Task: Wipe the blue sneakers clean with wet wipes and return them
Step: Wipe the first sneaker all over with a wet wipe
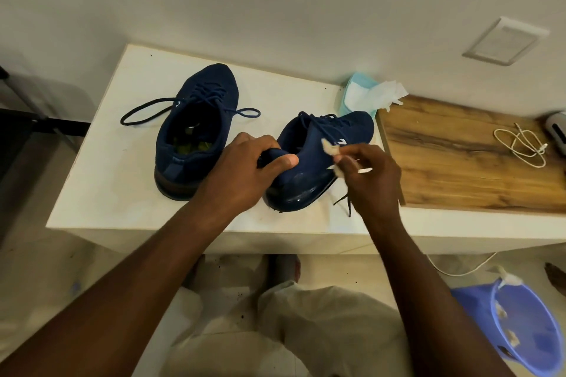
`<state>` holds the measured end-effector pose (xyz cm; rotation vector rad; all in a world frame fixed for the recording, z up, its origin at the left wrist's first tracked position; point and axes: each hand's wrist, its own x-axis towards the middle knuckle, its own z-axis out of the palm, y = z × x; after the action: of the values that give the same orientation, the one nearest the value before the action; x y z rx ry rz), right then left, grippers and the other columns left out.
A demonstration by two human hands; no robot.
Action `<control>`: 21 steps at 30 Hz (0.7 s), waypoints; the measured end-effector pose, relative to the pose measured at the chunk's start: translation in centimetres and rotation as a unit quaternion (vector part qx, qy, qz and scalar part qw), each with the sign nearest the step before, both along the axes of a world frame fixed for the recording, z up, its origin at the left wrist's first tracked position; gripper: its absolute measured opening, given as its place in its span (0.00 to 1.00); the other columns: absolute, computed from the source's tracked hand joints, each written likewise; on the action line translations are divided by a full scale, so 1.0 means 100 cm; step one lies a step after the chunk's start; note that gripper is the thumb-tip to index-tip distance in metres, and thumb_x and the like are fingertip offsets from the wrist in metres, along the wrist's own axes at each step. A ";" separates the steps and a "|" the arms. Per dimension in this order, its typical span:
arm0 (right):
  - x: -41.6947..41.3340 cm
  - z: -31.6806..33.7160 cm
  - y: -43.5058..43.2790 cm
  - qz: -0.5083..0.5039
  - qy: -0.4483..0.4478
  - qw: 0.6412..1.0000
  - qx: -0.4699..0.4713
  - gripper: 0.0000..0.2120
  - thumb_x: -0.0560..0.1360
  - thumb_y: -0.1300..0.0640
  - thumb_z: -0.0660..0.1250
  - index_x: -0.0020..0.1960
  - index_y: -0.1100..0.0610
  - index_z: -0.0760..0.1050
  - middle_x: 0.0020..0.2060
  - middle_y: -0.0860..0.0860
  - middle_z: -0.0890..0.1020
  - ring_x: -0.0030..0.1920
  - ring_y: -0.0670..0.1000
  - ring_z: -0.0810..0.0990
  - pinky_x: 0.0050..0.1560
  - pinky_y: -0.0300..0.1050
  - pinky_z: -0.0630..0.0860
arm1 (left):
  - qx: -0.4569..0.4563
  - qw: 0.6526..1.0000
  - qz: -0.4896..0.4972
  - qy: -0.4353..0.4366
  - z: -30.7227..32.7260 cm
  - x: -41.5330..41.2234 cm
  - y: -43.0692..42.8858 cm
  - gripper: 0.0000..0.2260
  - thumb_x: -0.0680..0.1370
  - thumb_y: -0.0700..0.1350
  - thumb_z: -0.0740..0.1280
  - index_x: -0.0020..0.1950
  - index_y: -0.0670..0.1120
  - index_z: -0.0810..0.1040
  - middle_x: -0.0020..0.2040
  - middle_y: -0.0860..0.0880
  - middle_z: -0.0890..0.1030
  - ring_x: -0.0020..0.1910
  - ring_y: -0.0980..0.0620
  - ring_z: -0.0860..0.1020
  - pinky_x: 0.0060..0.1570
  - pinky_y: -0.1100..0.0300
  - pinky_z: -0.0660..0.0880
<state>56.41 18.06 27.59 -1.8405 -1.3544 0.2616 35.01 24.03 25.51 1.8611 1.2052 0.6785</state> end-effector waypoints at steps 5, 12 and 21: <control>-0.038 0.000 -0.010 0.103 -0.042 0.994 0.001 0.05 0.77 0.60 0.70 0.51 0.54 0.84 0.44 0.47 0.83 0.46 0.44 0.79 0.45 0.41 0.78 | -0.007 1.000 -0.003 -0.006 -0.003 0.001 0.001 0.11 0.77 0.67 0.63 0.48 0.62 0.77 0.50 0.50 0.77 0.46 0.55 0.79 0.45 0.59 0.75; -0.010 -0.002 0.008 0.010 -0.064 0.998 0.000 0.06 0.78 0.59 0.69 0.52 0.53 0.84 0.47 0.47 0.82 0.47 0.44 0.79 0.48 0.42 0.79 | -0.036 0.999 -0.015 -0.033 0.003 -0.002 0.002 0.10 0.79 0.59 0.68 0.44 0.55 0.79 0.42 0.51 0.81 0.39 0.56 0.79 0.39 0.63 0.72; -0.016 0.000 0.005 0.088 -0.062 0.994 -0.011 0.06 0.76 0.59 0.71 0.50 0.50 0.84 0.43 0.44 0.81 0.45 0.42 0.78 0.45 0.32 0.74 | -0.052 0.998 -0.035 0.023 0.020 -0.007 -0.002 0.09 0.78 0.60 0.68 0.45 0.56 0.82 0.47 0.50 0.80 0.41 0.54 0.80 0.41 0.60 0.73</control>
<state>54.76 18.51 27.62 -1.7814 -1.6083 0.2580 34.29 23.85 27.53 1.8334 1.1759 0.5270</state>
